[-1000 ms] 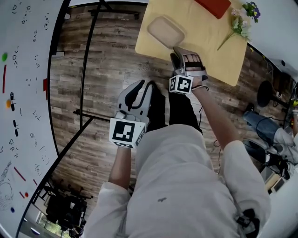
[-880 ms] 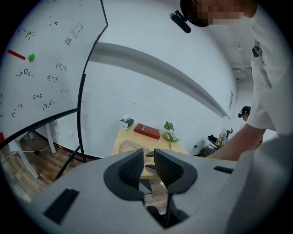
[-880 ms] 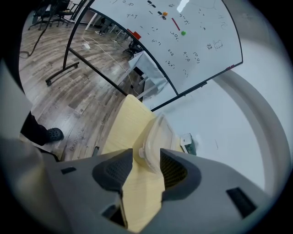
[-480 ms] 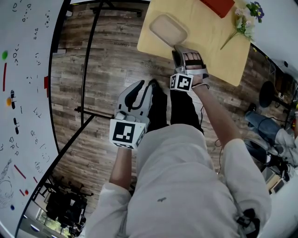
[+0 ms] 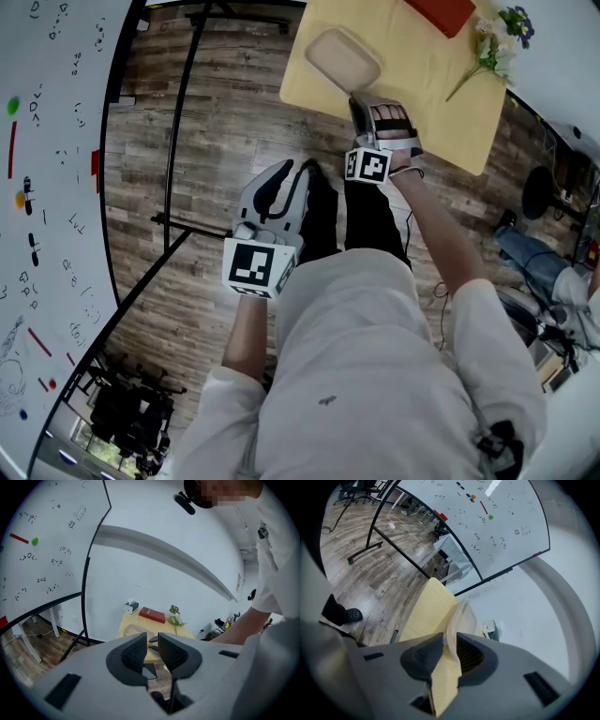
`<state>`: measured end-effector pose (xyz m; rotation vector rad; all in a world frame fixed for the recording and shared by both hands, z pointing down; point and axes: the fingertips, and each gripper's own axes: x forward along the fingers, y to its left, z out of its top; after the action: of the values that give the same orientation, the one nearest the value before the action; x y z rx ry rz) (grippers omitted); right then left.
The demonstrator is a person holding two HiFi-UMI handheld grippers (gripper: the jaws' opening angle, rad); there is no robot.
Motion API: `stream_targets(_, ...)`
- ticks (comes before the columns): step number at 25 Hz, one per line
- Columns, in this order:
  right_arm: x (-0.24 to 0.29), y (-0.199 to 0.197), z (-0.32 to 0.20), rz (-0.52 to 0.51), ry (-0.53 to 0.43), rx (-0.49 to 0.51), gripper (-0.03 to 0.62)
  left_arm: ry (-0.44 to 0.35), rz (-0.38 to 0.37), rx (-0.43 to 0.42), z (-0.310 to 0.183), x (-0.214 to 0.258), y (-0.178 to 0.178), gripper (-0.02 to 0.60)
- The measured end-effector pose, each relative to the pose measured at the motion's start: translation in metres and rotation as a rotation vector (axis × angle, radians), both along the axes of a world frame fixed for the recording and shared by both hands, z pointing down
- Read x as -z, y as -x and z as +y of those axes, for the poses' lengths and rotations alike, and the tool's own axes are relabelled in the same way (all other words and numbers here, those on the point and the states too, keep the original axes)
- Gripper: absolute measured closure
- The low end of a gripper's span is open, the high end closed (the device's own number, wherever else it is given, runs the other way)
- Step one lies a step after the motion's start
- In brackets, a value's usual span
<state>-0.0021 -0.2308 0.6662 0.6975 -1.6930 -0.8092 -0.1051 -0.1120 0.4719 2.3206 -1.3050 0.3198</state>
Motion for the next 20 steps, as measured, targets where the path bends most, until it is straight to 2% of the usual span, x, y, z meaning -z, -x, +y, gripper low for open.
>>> stream_targets(20, 0.0091, -0.0001, -0.0004, 0.002, -0.016, 0.007, 0.545, -0.011, 0.003, 0.007, 0.0004, 0.0039, 0.0043, 0.508)
